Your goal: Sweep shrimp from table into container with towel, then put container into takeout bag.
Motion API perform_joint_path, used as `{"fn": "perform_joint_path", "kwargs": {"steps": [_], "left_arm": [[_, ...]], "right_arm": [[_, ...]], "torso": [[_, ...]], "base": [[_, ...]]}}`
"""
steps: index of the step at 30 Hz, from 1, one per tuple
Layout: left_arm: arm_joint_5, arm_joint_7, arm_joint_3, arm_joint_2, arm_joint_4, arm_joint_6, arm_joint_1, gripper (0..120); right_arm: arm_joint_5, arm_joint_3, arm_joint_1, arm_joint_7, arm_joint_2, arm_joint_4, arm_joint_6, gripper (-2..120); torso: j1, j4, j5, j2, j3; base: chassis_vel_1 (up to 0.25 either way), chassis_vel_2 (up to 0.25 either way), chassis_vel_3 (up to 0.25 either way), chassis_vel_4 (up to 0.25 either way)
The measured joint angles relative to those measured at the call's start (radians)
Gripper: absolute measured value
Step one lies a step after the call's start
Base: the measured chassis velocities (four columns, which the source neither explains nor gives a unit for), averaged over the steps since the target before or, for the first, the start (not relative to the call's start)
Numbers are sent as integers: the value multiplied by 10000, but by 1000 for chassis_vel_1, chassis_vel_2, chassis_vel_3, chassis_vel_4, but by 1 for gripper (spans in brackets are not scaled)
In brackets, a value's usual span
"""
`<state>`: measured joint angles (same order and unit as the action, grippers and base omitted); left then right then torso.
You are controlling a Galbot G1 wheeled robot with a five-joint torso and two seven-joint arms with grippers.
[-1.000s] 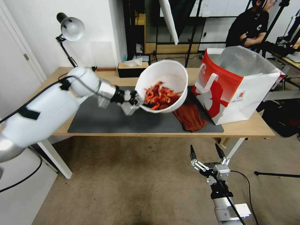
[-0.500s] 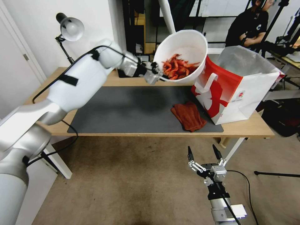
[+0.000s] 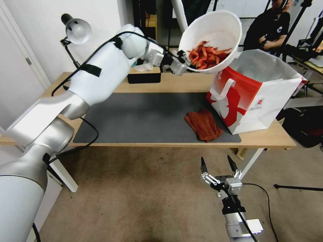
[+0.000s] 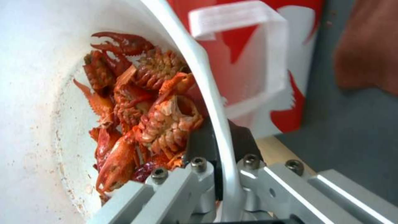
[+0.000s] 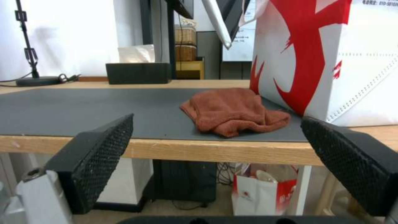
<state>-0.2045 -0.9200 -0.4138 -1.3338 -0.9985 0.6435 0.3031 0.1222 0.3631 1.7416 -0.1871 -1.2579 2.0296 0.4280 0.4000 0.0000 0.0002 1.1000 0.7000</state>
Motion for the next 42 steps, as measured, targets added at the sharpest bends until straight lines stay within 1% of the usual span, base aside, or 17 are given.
{"fn": "perform_joint_path", "kwargs": {"steps": [2,3,6,7,8,9,11,15,16,18,20,22,23,26,31,35,42], "left_arm": [[-15,56,-6,-251,124,-18,88,0],[-15,56,-6,-251,124,-18,88,0],[-65,196,-99,-679,347,-25,244,0],[-65,196,-99,-679,347,-25,244,0],[-86,236,-123,-776,403,-23,265,0],[-140,324,-165,-962,500,-18,296,0],[-154,362,-193,-1024,529,-17,304,0],[-182,560,-318,-1492,680,-16,331,0],[-182,560,-318,-1492,680,-16,331,0],[-214,587,-324,-1722,780,-17,344,0],[-231,594,-331,-1795,822,-17,349,0],[-314,677,-355,-2037,976,-17,374,0],[-314,677,-355,-2037,976,-17,374,0],[-458,735,-367,-2343,1196,18,425,0],[-598,866,-383,-2528,1353,34,494,0],[-783,988,-251,-2707,1572,33,693,0],[-830,981,-224,-2766,1769,34,780,0]], "right_arm": [[-6,16,5,-3,-13,-2,-3,100],[-6,16,5,-3,-13,-2,-3,100],[-6,50,32,-5,-10,-5,-4,100],[-6,50,32,-5,-10,-5,-4,100],[-6,59,36,-5,-9,-9,-4,100],[-7,72,46,-5,-6,-20,-1,100],[-6,75,50,-5,-7,-22,0,100],[0,104,60,-5,-2,-51,20,100],[0,104,60,-5,-2,-51,20,100],[11,113,75,-5,-1,-57,37,100],[16,116,83,-5,0,-63,45,100],[38,133,95,-3,3,-90,75,100],[38,133,95,-3,3,-90,75,100],[60,134,103,2,1,-122,110,100],[77,136,98,23,-4,-163,134,100],[87,131,110,62,-23,-219,194,100],[118,111,112,81,-38,-227,218,100]], "torso": [[0,0,0,0,0],[0,0,0,0,0],[-1,0,0,0,0],[-1,0,0,0,0],[0,0,0,0,0],[0,-1,1,-1,0],[0,-1,0,0,0],[0,0,0,0,0],[0,0,0,0,0],[0,0,0,0,0],[0,0,0,0,0],[0,0,0,-1,0],[0,0,0,-1,0],[0,0,0,0,0],[0,0,0,0,0],[-1,1,-1,0,0],[0,1,-1,0,0]], "base": [[0,0,0,0],[0,0,0,0],[0,0,0,0],[0,0,0,0],[0,0,0,0],[0,0,0,0],[0,0,0,0],[0,0,0,0],[0,0,0,0],[0,0,0,0],[0,0,0,0],[0,0,0,0],[0,0,0,0],[0,0,0,0],[0,0,0,0],[0,0,0,0],[0,0,0,0]]}}
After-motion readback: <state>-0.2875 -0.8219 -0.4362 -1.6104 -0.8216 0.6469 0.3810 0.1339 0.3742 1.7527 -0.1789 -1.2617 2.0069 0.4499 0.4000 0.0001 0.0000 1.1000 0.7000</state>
